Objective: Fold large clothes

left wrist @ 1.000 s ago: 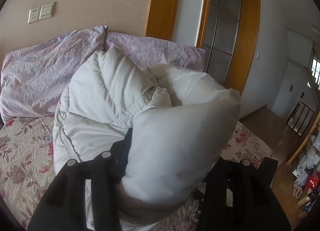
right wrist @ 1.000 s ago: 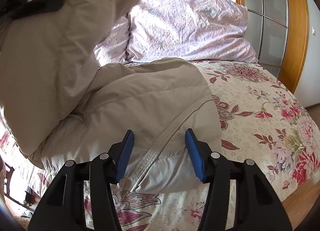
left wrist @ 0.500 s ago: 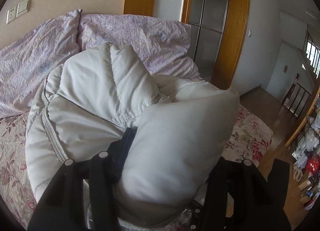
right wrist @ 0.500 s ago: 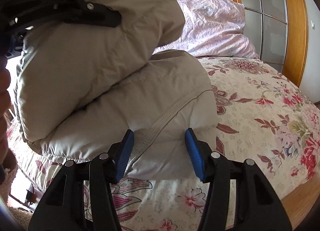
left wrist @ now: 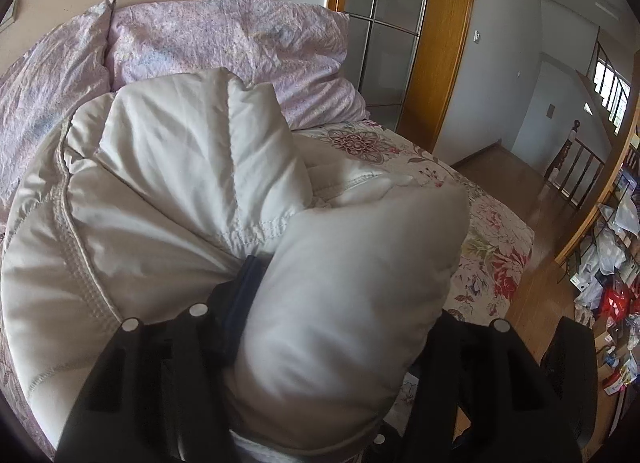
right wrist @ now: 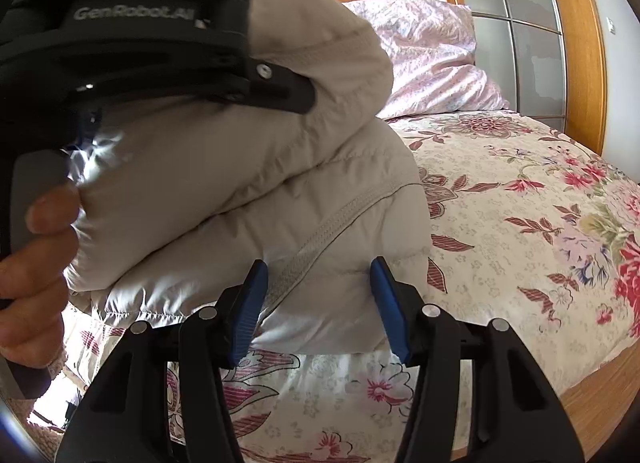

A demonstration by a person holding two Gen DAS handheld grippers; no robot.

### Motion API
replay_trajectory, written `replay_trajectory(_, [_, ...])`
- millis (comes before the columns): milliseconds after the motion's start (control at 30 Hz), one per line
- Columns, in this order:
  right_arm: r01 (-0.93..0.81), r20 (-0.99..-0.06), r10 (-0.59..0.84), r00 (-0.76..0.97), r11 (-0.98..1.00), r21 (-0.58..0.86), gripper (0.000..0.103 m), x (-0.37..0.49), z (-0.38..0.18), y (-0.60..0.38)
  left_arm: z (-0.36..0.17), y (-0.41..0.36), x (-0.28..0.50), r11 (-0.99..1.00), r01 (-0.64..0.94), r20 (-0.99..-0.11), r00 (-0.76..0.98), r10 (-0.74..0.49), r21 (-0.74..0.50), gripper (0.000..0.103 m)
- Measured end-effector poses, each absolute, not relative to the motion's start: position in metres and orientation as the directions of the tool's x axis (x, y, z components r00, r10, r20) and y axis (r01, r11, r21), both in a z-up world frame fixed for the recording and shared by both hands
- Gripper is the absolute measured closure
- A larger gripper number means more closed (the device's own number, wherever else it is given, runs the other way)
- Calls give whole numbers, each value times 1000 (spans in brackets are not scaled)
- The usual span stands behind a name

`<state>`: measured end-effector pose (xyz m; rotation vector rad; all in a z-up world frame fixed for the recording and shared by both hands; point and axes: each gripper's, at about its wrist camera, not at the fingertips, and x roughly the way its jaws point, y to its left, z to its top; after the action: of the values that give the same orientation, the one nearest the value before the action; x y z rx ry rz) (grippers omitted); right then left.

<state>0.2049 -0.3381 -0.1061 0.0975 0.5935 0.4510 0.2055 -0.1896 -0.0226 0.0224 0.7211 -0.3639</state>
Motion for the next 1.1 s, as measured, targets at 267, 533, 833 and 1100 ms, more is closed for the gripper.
replay_trajectory(267, [-356,-499,433,751,901,247,48,200,-107,-343,-33,-214,213,929,360,-683,659,-317,-84,39])
replay_trajectory(533, [-333,-497,436,750,899,285,47,198,-109,-345,-29,-219,223,926,365,-696,639,-328,-101,29])
replay_trajectory(833, [-320,-507,427,749,903,287,46,196,-109,-345,36,-175,194,883,376,-586,662,-467,-280,8])
replay_trajectory(1100, [-312,-521,411,748,911,270,44,201,-109,-344,63,-116,170,987,147,-533,830,-162,-71,3])
